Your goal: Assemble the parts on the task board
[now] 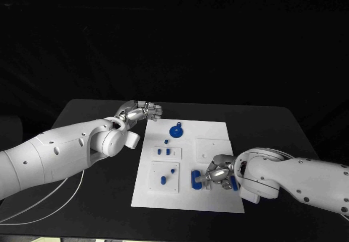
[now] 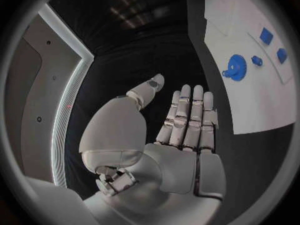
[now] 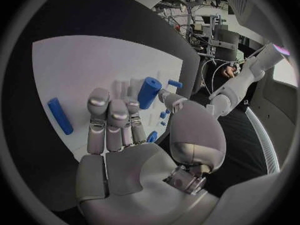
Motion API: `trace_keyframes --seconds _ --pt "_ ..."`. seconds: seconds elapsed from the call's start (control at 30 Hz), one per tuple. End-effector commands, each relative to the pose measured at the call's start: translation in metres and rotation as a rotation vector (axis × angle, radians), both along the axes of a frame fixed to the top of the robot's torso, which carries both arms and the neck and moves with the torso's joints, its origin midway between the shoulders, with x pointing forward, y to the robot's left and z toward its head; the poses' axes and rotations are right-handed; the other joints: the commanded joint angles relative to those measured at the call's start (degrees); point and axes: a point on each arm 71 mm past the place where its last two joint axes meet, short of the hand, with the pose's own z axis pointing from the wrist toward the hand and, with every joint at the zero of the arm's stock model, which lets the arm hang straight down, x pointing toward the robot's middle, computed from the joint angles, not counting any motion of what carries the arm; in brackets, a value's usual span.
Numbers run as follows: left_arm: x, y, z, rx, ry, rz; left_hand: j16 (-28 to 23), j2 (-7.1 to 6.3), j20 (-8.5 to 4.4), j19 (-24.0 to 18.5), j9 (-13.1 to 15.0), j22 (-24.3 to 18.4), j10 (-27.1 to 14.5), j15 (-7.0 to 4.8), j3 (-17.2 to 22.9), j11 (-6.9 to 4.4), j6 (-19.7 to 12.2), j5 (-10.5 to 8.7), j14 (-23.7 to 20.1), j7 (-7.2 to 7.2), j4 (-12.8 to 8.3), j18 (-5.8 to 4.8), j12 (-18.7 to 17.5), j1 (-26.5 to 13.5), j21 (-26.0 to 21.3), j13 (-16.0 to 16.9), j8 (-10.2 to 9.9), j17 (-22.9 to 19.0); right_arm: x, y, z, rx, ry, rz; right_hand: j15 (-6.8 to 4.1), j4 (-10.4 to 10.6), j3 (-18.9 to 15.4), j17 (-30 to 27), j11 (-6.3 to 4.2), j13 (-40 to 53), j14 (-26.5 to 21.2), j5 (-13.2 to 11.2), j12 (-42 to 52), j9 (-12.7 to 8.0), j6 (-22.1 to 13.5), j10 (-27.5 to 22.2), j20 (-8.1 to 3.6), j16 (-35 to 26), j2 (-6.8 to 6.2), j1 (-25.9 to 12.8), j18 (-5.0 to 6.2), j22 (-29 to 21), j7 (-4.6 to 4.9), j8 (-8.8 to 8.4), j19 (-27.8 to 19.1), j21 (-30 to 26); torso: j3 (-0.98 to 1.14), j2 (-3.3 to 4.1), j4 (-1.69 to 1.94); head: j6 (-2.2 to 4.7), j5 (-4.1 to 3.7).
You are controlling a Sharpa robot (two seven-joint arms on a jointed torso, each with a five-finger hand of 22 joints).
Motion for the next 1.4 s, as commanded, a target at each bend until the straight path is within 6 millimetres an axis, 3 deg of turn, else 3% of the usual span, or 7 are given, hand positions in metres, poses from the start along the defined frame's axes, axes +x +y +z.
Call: trace_keyframes --seconds 0.03,0.33,0.63,0.8,0.83,1.0,1.4 --pt "0.0 -0.001 0.001 -0.01 -0.001 -0.013 -0.33 -0.01 0.18 0.3 -0.1 0.05 -0.5 0.36 -0.01 -0.03 -0.28 0.09 -0.06 -0.05 0.35 0.89 -0.31 -0.57 -0.24 -0.09 0.16 0.09 -0.005 0.003 0.001 0.021 -0.003 0.084 -0.35 -1.05 -1.32 0.11 -0.13 0.12 -0.05 0.15 -0.3 -0.01 0.17 0.15 -0.28 -0.33 -0.54 0.43 3.92 0.73 0.13 -0.35 -0.52 0.28 0.04 0.01 0.0 0.25 -0.09" --pt "0.0 -0.001 0.001 -0.01 -0.001 -0.013 -0.36 -0.01 0.18 0.3 -0.1 0.07 -0.5 0.36 -0.02 -0.04 -0.29 0.1 -0.05 -0.05 0.37 0.9 -0.3 -0.57 -0.25 -0.09 0.17 0.12 -0.008 0.001 0.002 0.019 0.009 0.119 -0.41 -7.9 -5.4 0.23 -0.23 0.38 -0.09 0.26 -0.53 0.04 0.44 0.21 -0.36 -0.53 0.7 5.28 3.92 0.63 0.06 -0.54 -0.86 0.11 0.05 0.02 -0.05 0.29 -0.08" --pt "0.0 -0.001 0.001 -0.01 -0.001 -0.013 -0.39 0.01 0.18 0.31 -0.11 0.08 -0.49 0.36 -0.01 -0.04 -0.3 0.09 -0.04 -0.04 0.39 0.9 -0.3 -0.57 -0.27 -0.09 0.18 0.15 -0.007 0.002 0.001 0.018 0.014 0.116 -0.4 -8.34 -5.84 0.25 -0.24 0.4 -0.05 0.24 -0.62 0.0 0.63 0.33 -0.18 -0.58 1.13 5.05 3.92 0.56 0.05 -0.61 -0.85 0.03 -0.01 0.02 0.02 0.21 -0.14" --pt "0.0 -0.001 0.001 -0.01 0.0 -0.014 -0.4 0.02 0.18 0.31 -0.12 0.09 -0.49 0.36 -0.02 -0.04 -0.3 0.09 -0.04 -0.04 0.41 0.9 -0.29 -0.57 -0.28 -0.08 0.19 0.17 -0.004 0.002 0.0 0.004 -0.004 0.102 -0.45 -8.42 -5.13 0.28 -0.3 0.42 0.0 0.18 -0.7 -0.04 0.93 0.52 -0.07 -0.62 3.54 5.23 3.92 0.49 -0.01 -0.64 -0.75 -0.01 -0.03 0.03 0.05 0.11 -0.16" --pt "0.0 -0.001 0.001 -0.01 0.0 -0.014 -0.4 0.01 0.18 0.31 -0.12 0.09 -0.49 0.36 -0.02 -0.04 -0.3 0.09 -0.04 -0.04 0.41 0.9 -0.29 -0.57 -0.28 -0.08 0.19 0.17 -0.004 0.003 0.0 0.002 -0.005 0.101 -0.45 -7.75 -4.58 0.27 -0.3 0.4 0.01 0.17 -0.74 -0.05 1.03 0.56 -0.01 -0.65 5.42 4.81 3.9 0.44 -0.02 -0.64 -0.71 -0.06 -0.02 0.03 0.05 0.08 -0.15" --pt "0.0 -0.001 0.001 -0.01 0.0 -0.014 -0.42 0.02 0.19 0.31 -0.12 0.1 -0.49 0.36 -0.02 -0.04 -0.3 0.09 -0.03 -0.04 0.42 0.91 -0.29 -0.58 -0.29 -0.08 0.2 0.19 -0.003 0.006 -0.001 0.0 -0.011 0.102 -0.49 -6.24 -1.73 0.28 -0.36 0.42 0.0 0.18 -0.89 -0.23 1.27 0.72 0.16 -0.74 9.25 4.29 3.92 0.46 -0.08 -0.81 -0.88 -0.14 -0.01 0.03 0.06 -0.09 -0.13" --pt "-0.001 -0.002 0.0 -0.01 0.003 -0.017 -0.51 0.19 0.2 0.35 -0.15 0.15 -0.5 0.37 -0.05 -0.03 -0.33 0.1 -0.01 -0.03 0.73 0.9 -0.28 -0.8 -0.34 -0.08 0.23 0.3 -0.003 0.011 -0.005 -0.009 0.005 0.121 -0.4 -7.36 8.89 0.46 -0.3 0.77 0.09 0.17 -1.1 -0.6 1.98 1.17 0.71 -0.68 11.31 3.61 3.92 0.96 -0.02 -1.14 -1.0 0.58 -0.03 0.02 0.0 -0.37 -0.02"
